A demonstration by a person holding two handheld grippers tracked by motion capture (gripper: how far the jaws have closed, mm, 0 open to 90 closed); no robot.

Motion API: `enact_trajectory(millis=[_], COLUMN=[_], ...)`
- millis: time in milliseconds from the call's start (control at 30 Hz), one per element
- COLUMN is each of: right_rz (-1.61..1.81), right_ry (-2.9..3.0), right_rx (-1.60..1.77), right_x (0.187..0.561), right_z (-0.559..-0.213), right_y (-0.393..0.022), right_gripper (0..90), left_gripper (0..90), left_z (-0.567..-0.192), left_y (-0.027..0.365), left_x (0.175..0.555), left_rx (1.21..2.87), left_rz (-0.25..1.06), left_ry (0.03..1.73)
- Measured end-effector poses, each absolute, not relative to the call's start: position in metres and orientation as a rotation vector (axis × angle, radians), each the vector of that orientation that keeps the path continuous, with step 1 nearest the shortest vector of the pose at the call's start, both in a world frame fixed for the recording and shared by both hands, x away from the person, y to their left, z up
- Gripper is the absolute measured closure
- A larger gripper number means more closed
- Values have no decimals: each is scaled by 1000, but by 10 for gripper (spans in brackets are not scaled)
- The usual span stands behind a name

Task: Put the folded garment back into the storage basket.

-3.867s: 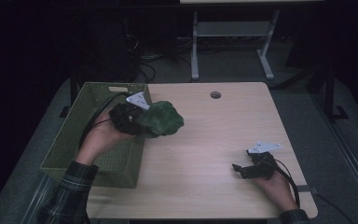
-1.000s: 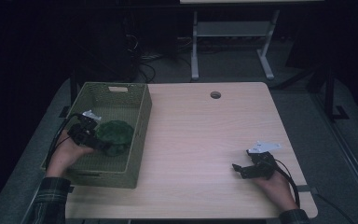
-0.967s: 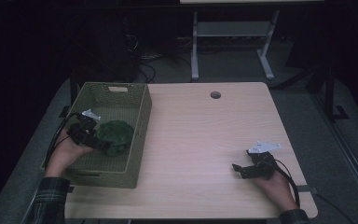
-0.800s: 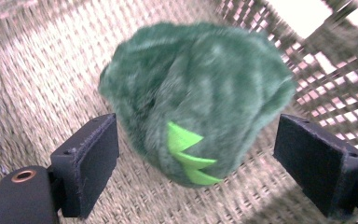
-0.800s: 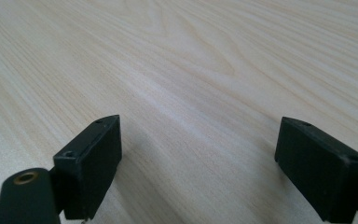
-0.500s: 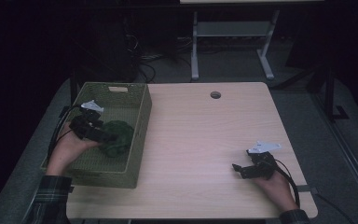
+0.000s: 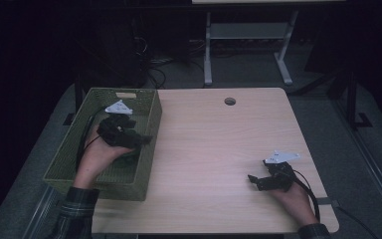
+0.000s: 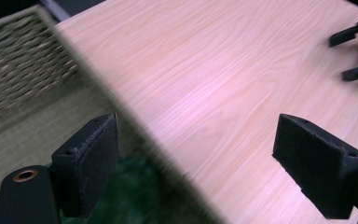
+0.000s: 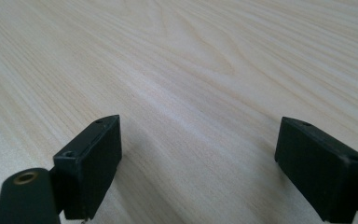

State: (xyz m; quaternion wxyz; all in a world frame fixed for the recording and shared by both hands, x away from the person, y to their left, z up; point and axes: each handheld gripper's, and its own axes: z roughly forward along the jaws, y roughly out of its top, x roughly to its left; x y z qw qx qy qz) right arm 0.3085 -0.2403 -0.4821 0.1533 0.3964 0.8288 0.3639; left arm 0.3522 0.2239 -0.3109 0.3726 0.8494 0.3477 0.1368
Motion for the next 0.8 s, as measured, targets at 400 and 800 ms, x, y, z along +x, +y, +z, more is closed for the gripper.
enact_trajectory(millis=[400, 800], right_rz=[1043, 1043], right_ry=[2377, 2377], right_rx=[1137, 1138], right_x=[308, 309], right_z=[-482, -482], right_y=[-240, -240], right_gripper=[142, 141], left_gripper=[141, 140], left_z=[-337, -386], left_y=[156, 115], left_x=[340, 326], left_rx=[2203, 2204], left_rz=[306, 288], left_ry=[748, 689])
